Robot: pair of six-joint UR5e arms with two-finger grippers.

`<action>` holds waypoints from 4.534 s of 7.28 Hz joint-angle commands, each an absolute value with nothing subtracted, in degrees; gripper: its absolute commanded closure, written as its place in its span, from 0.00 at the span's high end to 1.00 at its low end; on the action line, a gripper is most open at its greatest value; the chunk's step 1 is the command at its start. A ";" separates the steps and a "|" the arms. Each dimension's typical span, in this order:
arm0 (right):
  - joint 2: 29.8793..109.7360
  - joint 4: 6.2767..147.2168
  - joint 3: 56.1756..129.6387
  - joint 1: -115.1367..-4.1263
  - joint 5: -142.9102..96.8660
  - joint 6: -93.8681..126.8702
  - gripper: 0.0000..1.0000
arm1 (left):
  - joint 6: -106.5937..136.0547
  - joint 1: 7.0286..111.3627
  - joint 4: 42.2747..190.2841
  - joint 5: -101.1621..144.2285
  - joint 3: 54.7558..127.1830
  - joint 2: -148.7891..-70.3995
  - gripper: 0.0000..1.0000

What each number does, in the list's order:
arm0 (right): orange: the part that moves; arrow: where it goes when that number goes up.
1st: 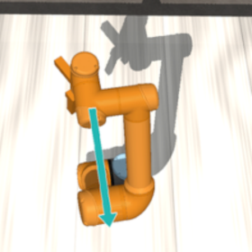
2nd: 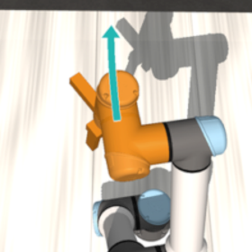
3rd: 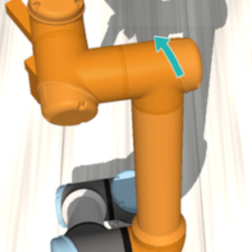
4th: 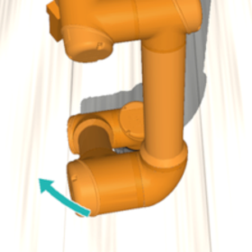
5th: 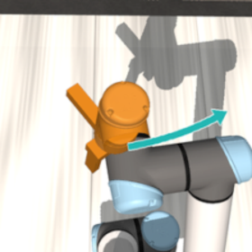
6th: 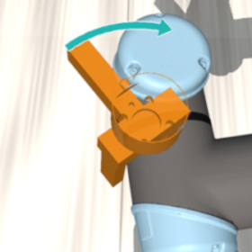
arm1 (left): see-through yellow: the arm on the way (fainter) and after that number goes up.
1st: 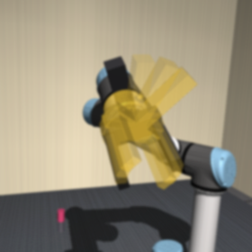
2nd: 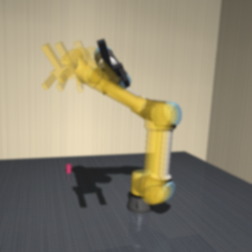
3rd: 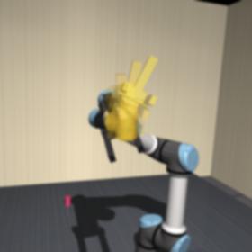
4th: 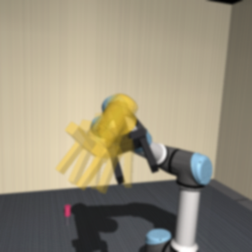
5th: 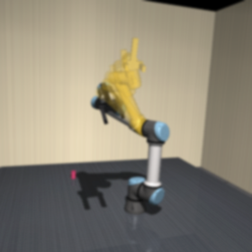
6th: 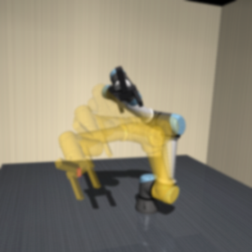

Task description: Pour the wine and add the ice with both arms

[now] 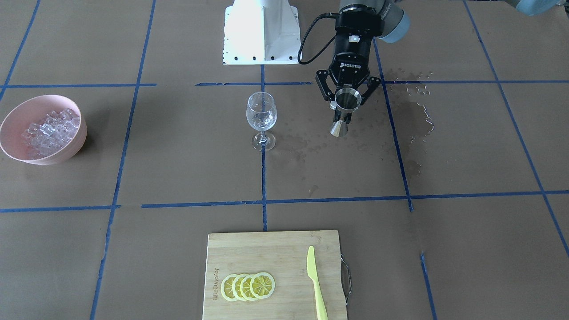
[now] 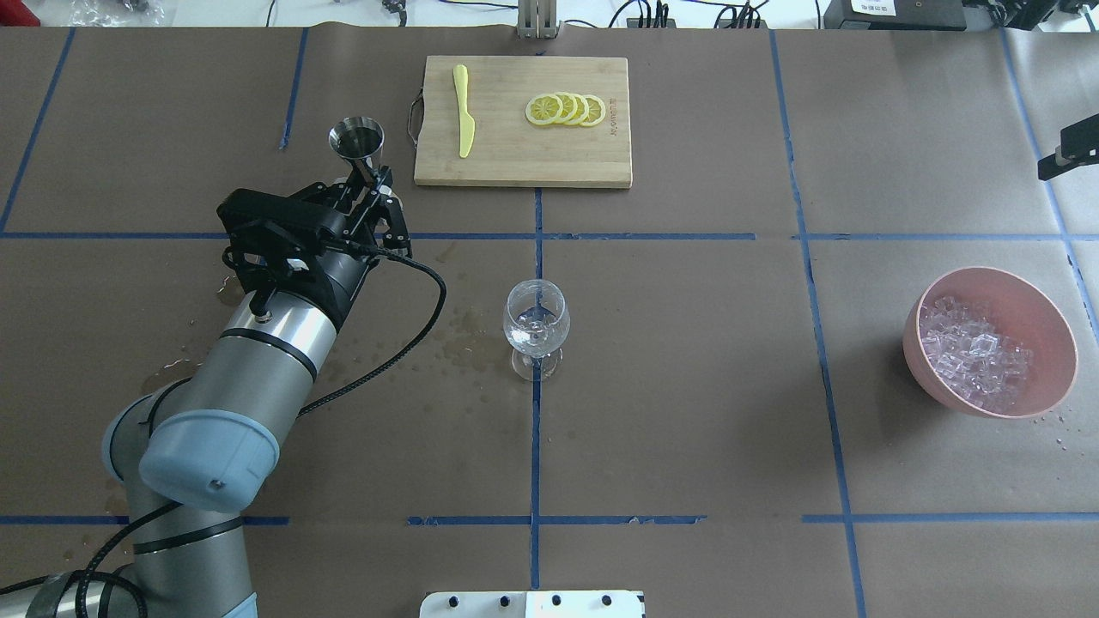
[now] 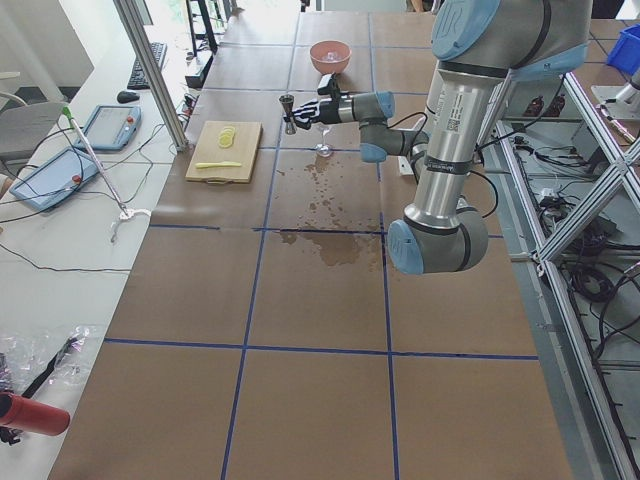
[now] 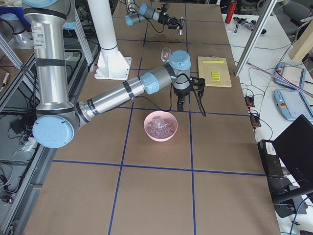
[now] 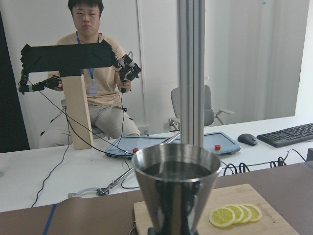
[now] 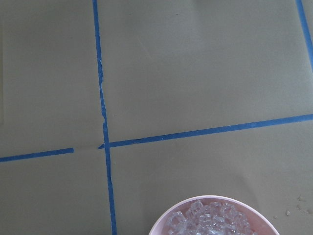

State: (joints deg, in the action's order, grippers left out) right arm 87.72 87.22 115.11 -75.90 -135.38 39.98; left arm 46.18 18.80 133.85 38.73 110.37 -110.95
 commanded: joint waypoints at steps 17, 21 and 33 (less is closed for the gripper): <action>101.34 72.25 119.44 -63.98 -127.62 52.47 1.00 | -0.60 5.99 133.33 25.85 106.18 -117.15 0.00; 101.34 72.25 119.44 -63.98 -127.62 52.47 1.00 | -10.26 5.80 133.33 24.00 105.30 -117.68 0.00; 101.34 72.16 119.53 -63.90 -127.71 52.47 1.00 | -35.24 5.71 133.24 20.30 104.15 -118.92 0.00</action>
